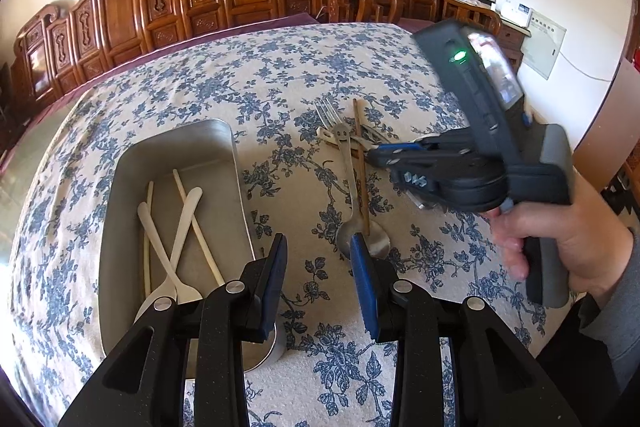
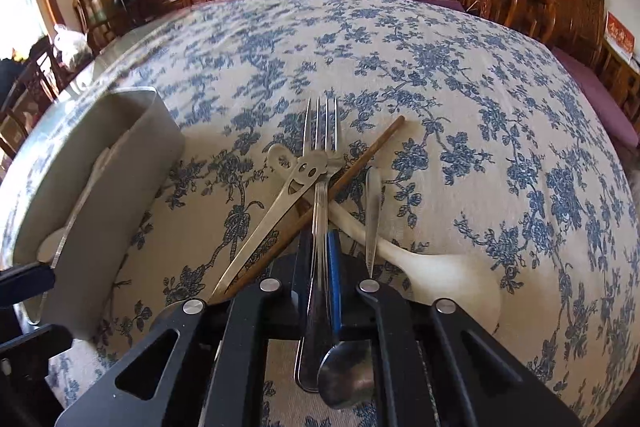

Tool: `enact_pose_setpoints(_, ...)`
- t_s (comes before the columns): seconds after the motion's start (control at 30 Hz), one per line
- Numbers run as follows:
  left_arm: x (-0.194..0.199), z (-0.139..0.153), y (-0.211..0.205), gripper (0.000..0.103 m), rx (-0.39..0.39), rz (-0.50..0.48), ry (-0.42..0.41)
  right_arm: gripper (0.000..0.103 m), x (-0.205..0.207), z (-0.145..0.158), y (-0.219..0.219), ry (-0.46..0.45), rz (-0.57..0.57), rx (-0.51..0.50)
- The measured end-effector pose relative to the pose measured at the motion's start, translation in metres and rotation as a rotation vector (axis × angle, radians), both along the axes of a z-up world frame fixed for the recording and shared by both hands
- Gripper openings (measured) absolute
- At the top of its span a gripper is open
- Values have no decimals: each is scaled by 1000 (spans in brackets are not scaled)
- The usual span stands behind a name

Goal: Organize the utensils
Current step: 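Lift the right tool from the pile, keeping one metal fork, then grasp a wooden chopstick with the left tool while the right tool holds the fork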

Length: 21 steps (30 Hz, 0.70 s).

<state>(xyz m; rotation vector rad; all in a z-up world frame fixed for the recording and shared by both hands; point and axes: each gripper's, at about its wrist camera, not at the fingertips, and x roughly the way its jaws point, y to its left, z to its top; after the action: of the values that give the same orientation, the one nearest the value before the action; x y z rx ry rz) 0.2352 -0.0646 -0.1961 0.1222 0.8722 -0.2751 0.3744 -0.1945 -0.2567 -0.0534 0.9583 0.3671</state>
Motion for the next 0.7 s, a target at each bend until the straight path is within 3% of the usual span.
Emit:
enact_pose_setpoints(0.37,23,-2,-12,31,41,-18,41,10,-5,28,-57,-49,-70,127)
enact_pose_setpoints(0.7,60,-13,-56,31,30,-72,96,10,0,22,-82,-32,-108,124)
